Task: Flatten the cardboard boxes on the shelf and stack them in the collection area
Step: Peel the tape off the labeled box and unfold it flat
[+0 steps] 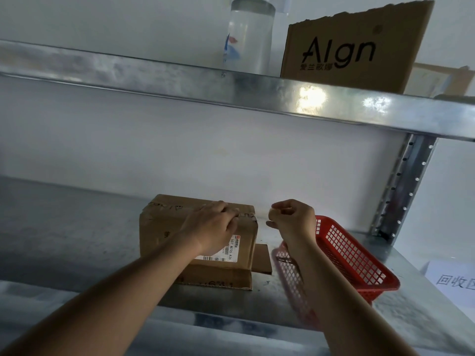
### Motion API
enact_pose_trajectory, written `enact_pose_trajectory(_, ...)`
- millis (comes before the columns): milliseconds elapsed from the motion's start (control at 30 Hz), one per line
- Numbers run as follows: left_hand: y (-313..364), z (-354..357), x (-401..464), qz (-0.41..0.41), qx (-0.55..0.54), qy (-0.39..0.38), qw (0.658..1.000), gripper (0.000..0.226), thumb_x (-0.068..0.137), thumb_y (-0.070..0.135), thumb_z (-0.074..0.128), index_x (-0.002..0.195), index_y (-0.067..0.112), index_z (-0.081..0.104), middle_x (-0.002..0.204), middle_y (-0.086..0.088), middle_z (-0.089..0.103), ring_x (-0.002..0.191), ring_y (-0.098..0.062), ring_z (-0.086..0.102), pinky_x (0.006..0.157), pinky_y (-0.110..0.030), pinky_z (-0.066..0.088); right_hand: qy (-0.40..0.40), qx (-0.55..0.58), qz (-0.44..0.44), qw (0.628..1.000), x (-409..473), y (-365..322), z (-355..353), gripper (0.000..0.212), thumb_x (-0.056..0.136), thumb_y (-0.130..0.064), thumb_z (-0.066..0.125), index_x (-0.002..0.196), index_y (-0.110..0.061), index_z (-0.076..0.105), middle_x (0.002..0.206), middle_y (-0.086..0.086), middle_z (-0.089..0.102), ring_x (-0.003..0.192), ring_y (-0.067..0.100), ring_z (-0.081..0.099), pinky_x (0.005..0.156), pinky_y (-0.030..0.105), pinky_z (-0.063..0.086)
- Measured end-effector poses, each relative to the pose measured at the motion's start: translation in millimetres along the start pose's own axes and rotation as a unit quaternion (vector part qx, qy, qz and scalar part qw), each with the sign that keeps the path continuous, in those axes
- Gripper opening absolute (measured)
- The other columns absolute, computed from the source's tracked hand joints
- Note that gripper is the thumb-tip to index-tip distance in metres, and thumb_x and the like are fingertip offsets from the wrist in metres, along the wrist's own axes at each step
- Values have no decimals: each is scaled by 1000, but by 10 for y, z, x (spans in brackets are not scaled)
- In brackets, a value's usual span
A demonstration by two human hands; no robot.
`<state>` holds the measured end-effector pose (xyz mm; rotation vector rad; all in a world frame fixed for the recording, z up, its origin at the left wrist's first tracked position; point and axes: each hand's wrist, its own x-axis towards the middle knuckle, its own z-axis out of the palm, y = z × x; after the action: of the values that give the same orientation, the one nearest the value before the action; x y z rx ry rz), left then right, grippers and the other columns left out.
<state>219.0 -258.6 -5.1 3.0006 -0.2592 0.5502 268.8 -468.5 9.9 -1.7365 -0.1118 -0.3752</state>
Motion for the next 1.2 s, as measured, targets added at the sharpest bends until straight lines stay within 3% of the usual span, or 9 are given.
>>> enact_pose_trajectory(100, 19, -12, 28, -4, -6, -15, 1000, 52, 110, 47, 25, 154, 29, 45, 150, 2, 49, 134, -22, 50, 110, -41, 41, -21, -113, -58, 992, 10, 36, 11, 19, 86, -5, 76, 90, -23, 79, 84, -4, 76, 62, 9, 69, 44, 11, 43)
enact_pose_trajectory(267, 24, -3, 47, -8, -10, -17, 1000, 51, 110, 47, 25, 152, 28, 47, 144, 2, 51, 128, -21, 53, 105, -40, 45, -124, -148, -76, 978, 15, 107, 148, 20, 97, -19, 67, 112, -22, 80, 81, -8, 74, 39, -2, 51, 39, 11, 33)
enact_pose_trajectory(333, 26, 0, 38, -8, -9, -12, 1000, 51, 110, 47, 26, 152, 28, 47, 145, 2, 51, 129, -21, 52, 106, -40, 44, -149, -150, -83, 974, 1, 122, 177, 22, 102, -19, 62, 117, -19, 78, 77, -10, 71, 45, -3, 51, 45, 10, 33)
enact_pose_trajectory(467, 39, -16, 13, -10, -10, -22, 1000, 51, 110, 46, 25, 154, 29, 45, 154, 1, 45, 138, -23, 46, 112, -43, 38, -119, -71, -47, 989, -11, 123, 161, 42, 93, -21, 77, 127, -40, 63, 100, -6, 74, 77, 7, 69, 57, 22, 51)
enact_pose_trajectory(633, 30, -63, 28, -9, -21, -38, 999, 52, 111, 46, 25, 157, 29, 40, 159, 1, 40, 143, -22, 41, 116, -43, 37, -129, -49, 51, 989, -16, 111, 201, 24, 92, -33, 78, 107, -14, 76, 86, 2, 78, 77, 18, 73, 66, 30, 62)
enact_pose_trajectory(733, 15, -61, 15, -3, -19, -36, 999, 53, 111, 48, 23, 159, 30, 37, 159, 2, 39, 145, -21, 39, 116, -42, 35, -120, 12, 94, 988, -38, 110, 177, 20, 88, -31, 83, 87, -12, 79, 75, 1, 78, 71, 18, 77, 67, 27, 64)
enact_pose_trajectory(967, -4, -45, 17, -2, -1, -36, 999, 54, 111, 50, 21, 160, 32, 35, 164, 3, 34, 150, -21, 33, 119, -44, 33, -46, 81, 151, 984, -82, 108, 137, 16, 91, -12, 79, 98, -3, 68, 79, 9, 79, 67, 22, 78, 66, 35, 65)
enact_pose_trajectory(1067, -4, -41, 28, -4, 1, -36, 999, 54, 111, 50, 21, 160, 32, 35, 166, 3, 33, 151, -22, 33, 120, -45, 32, -39, 61, 130, 989, -71, 101, 34, 20, 89, -7, 80, 100, -2, 64, 85, 13, 78, 68, 23, 78, 71, 42, 66)
enact_pose_trajectory(1200, 23, -36, 45, -5, 1, -32, 999, 54, 111, 48, 23, 159, 29, 38, 164, 1, 36, 149, -23, 35, 119, -44, 33, -33, -16, 40, 999, -94, 61, 3, 20, 83, -15, 87, 92, -7, 70, 82, 10, 77, 64, 17, 77, 65, 36, 66)
